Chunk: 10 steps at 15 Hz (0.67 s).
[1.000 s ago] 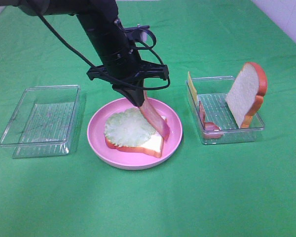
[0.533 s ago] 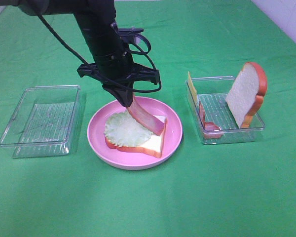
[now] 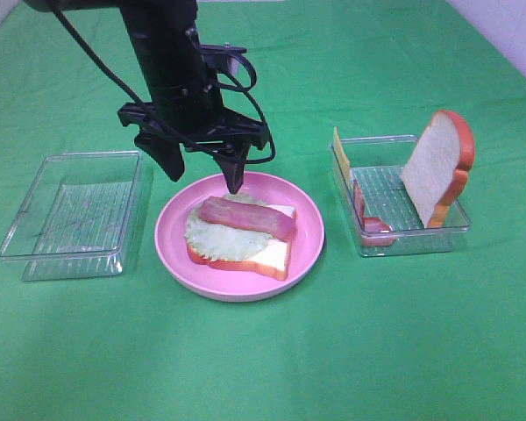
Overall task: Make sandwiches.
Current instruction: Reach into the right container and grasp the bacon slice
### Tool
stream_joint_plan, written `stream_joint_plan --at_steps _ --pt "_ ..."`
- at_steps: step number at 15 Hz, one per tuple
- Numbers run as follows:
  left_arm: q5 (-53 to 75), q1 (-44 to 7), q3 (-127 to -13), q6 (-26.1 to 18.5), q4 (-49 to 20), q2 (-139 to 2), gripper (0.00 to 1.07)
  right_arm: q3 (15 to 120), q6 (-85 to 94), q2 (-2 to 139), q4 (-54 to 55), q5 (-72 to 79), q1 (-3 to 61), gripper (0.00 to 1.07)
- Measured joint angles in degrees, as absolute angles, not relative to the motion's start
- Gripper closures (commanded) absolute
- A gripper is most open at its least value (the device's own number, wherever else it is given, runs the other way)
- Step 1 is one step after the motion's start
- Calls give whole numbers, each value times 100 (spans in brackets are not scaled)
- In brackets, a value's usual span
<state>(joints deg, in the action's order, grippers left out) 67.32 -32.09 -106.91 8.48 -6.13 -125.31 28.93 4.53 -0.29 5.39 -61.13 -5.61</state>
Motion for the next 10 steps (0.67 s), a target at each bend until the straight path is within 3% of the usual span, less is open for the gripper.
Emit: stream_joint_plan --at_steps 7,10 --pt "6933 -3209 -10703 951 -235 -11379 32 2893 453 -29 539 -6113 -561 38" --pt "6939 -3209 -10107 951 -235 -10382 32 2893 453 -29 539 -6113 -561 38"
